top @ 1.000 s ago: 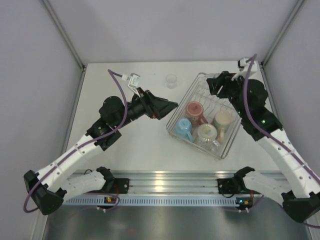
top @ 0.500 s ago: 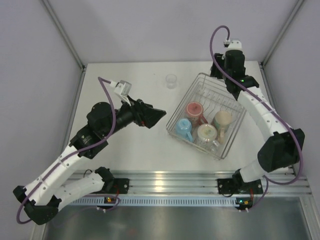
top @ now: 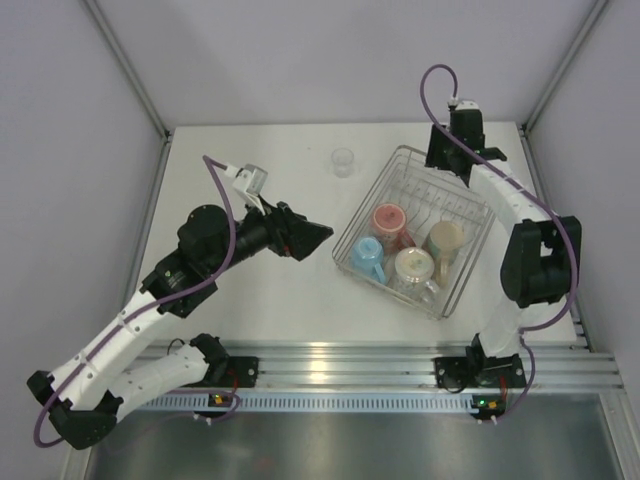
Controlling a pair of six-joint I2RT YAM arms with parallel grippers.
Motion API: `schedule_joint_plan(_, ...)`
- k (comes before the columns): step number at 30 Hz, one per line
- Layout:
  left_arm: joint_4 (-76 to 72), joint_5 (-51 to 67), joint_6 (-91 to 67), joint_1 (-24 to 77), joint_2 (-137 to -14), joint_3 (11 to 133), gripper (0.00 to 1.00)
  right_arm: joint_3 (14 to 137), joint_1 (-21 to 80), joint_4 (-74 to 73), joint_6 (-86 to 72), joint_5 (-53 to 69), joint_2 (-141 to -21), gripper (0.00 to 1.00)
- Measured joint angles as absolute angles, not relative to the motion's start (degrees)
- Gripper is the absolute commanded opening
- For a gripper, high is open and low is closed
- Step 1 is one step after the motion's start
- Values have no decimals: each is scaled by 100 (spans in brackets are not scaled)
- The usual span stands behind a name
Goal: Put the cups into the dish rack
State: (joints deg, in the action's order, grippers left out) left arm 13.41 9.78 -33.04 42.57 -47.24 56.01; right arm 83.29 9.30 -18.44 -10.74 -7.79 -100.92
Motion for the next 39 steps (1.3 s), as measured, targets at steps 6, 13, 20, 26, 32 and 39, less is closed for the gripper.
schedule_joint_plan(6,1350,956,-3350,4257,-4727,5559,98,8097,919,-1848,-1131,-591,-10132,0)
schedule_joint_plan(13,1372,956,-3435,4257,-4742,5557,98,7902,919,-1693,-1197,-574,-10418,6)
schedule_joint_plan(20,1376,952,-3459,4257,-4768,5557,98,7760,919,-1625,-1229,-593,-10700,31)
schedule_joint_plan(26,1378,895,-3459,4257,-4910,5557,97,7760,919,-1579,-1262,-604,-10713,57)
schedule_joint_plan(32,1376,773,-3454,4257,-5059,5557,97,7760,919,-1647,-1267,-668,-10702,69)
schedule_joint_plan(39,1391,620,-3398,4257,-5321,5577,97,7765,919,-1979,-1260,-840,-10514,73)
